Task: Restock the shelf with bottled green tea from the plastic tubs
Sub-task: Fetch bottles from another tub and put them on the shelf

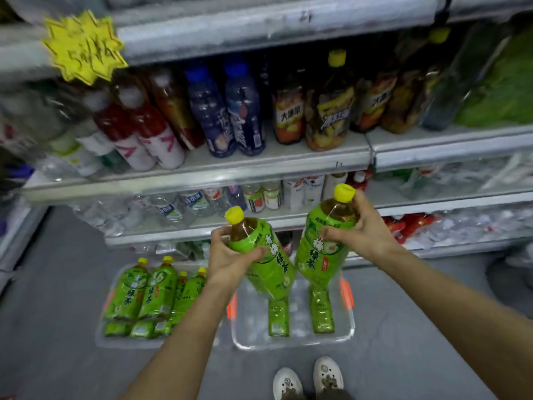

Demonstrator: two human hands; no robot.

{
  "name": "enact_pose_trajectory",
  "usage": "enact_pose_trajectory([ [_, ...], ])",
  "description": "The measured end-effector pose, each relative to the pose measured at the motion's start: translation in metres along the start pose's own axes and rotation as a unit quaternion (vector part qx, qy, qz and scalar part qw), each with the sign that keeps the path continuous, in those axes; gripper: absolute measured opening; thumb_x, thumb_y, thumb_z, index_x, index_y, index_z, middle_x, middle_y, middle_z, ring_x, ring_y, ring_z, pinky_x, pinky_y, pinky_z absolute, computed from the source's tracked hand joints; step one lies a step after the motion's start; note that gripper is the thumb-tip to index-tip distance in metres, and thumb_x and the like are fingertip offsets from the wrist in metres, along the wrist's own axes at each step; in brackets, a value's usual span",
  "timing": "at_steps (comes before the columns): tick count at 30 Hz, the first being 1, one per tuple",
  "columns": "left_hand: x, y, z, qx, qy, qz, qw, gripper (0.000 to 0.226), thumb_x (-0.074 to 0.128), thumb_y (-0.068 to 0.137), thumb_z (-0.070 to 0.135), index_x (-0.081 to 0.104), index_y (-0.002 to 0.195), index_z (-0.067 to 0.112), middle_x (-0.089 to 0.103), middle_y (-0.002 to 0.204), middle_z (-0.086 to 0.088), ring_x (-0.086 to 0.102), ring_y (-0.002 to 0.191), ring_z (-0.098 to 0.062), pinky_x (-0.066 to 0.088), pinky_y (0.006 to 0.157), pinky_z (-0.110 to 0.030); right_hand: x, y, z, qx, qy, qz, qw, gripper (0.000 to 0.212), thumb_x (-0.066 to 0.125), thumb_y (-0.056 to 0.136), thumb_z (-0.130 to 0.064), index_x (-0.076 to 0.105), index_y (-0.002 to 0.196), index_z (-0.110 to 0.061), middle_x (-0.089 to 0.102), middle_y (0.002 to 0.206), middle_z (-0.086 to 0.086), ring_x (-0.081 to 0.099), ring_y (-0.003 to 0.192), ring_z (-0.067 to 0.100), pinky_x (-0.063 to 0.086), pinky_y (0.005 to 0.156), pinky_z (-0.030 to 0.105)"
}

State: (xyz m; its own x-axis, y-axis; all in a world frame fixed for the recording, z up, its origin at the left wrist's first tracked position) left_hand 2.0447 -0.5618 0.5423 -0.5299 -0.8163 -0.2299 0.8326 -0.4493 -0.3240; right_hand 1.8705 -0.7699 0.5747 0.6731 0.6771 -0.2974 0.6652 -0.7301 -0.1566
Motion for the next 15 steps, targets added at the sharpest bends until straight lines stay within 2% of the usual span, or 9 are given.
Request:
enact_pose_trajectory([
  [2, -0.006, -0.009, 0.033, 0.031, -0.021, -0.002, 0.999, 0.073, 0.089, 0.068, 0.000, 0.047, 0.125, 0.015, 0.060, 0.115, -0.001, 0.062, 0.086, -0.008, 0.048, 0.060, -0.006, -0.015, -0.006, -0.033, -0.011, 0.016, 0.025, 0.999, 0.071, 0.089, 0.065, -0.004, 0.048, 0.120, -0.023, 0.064, 0.113, 0.003, 0.066, 0.095, 0.010, 0.056, 0.080, 0.027],
  [5, -0.017, -0.023, 0.081, 0.067, -0.072, -0.013, 0.995, 0.066, 0.088, 0.068, 0.001, 0.053, 0.121, 0.021, 0.062, 0.110, 0.005, 0.063, 0.090, -0.010, 0.049, 0.060, -0.007, -0.041, -0.013, -0.073, -0.013, 0.044, 0.063, 0.997, 0.076, 0.092, 0.059, -0.016, 0.048, 0.121, -0.023, 0.063, 0.118, 0.003, 0.064, 0.103, 0.019, 0.054, 0.091, 0.039],
  [7, -0.022, -0.031, 0.112, 0.082, -0.114, -0.027, 0.990, 0.060, 0.087, 0.068, 0.000, 0.058, 0.116, 0.020, 0.070, 0.103, -0.002, 0.069, 0.085, -0.014, 0.053, 0.060, -0.013, -0.054, -0.018, -0.097, -0.013, 0.075, 0.070, 0.995, 0.079, 0.093, 0.049, -0.026, 0.051, 0.117, -0.026, 0.064, 0.121, 0.005, 0.066, 0.101, 0.022, 0.055, 0.089, 0.040],
  [8, -0.022, -0.035, 0.126, 0.087, -0.139, -0.030, 0.986, 0.060, 0.088, 0.066, 0.001, 0.060, 0.116, 0.019, 0.073, 0.099, -0.006, 0.071, 0.081, -0.016, 0.055, 0.062, -0.017, -0.060, -0.020, -0.110, -0.019, 0.107, 0.070, 0.992, 0.081, 0.093, 0.044, -0.027, 0.053, 0.114, -0.025, 0.065, 0.120, 0.008, 0.068, 0.096, 0.023, 0.056, 0.083, 0.037],
  [10, -0.021, -0.044, 0.154, 0.093, -0.188, -0.037, 0.977, 0.069, 0.092, 0.058, 0.010, 0.062, 0.120, 0.014, 0.076, 0.101, -0.011, 0.073, 0.076, -0.016, 0.057, 0.064, -0.025, -0.072, -0.023, -0.133, -0.035, 0.172, 0.064, 0.982, 0.084, 0.090, 0.039, -0.025, 0.055, 0.115, -0.017, 0.068, 0.110, 0.010, 0.070, 0.082, 0.020, 0.054, 0.067, 0.031],
  [12, -0.015, -0.054, 0.182, 0.101, -0.230, -0.042, 0.967, 0.077, 0.092, 0.054, 0.018, 0.063, 0.124, 0.007, 0.075, 0.106, -0.013, 0.073, 0.074, -0.015, 0.059, 0.063, -0.027, -0.085, -0.031, -0.160, -0.062, 0.218, 0.054, 0.972, 0.066, 0.086, 0.049, -0.013, 0.056, 0.107, -0.014, 0.073, 0.086, 0.003, 0.069, 0.066, 0.013, 0.052, 0.056, 0.026],
  [14, -0.007, -0.065, 0.208, 0.110, -0.253, -0.047, 0.960, 0.071, 0.086, 0.058, 0.026, 0.065, 0.121, 0.004, 0.075, 0.102, -0.014, 0.073, 0.073, -0.017, 0.062, 0.065, -0.031, -0.100, -0.035, -0.183, -0.090, 0.252, 0.047, 0.962, 0.051, 0.080, 0.052, -0.014, 0.059, 0.099, -0.014, 0.074, 0.072, -0.003, 0.069, 0.061, 0.011, 0.054, 0.056, 0.024],
  [15, -0.002, -0.071, 0.221, 0.110, -0.259, -0.049, 0.958, 0.065, 0.082, 0.060, 0.030, 0.067, 0.118, 0.004, 0.076, 0.099, -0.014, 0.072, 0.073, -0.019, 0.063, 0.068, -0.034, -0.108, -0.035, -0.193, -0.102, 0.255, 0.045, 0.961, 0.057, 0.082, 0.049, -0.019, 0.061, 0.101, -0.012, 0.074, 0.074, -0.001, 0.069, 0.065, 0.013, 0.056, 0.061, 0.026],
])
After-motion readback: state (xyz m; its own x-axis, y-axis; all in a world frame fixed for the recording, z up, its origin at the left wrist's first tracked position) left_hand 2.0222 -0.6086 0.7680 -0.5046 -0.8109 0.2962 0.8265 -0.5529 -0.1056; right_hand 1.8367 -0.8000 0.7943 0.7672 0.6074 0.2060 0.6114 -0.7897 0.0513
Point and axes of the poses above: each hand's wrist, its own y-axis towards the middle knuckle, its own x-axis out of the palm, z = x × y, the point moved 6 cm from there along y, towards the middle knuckle
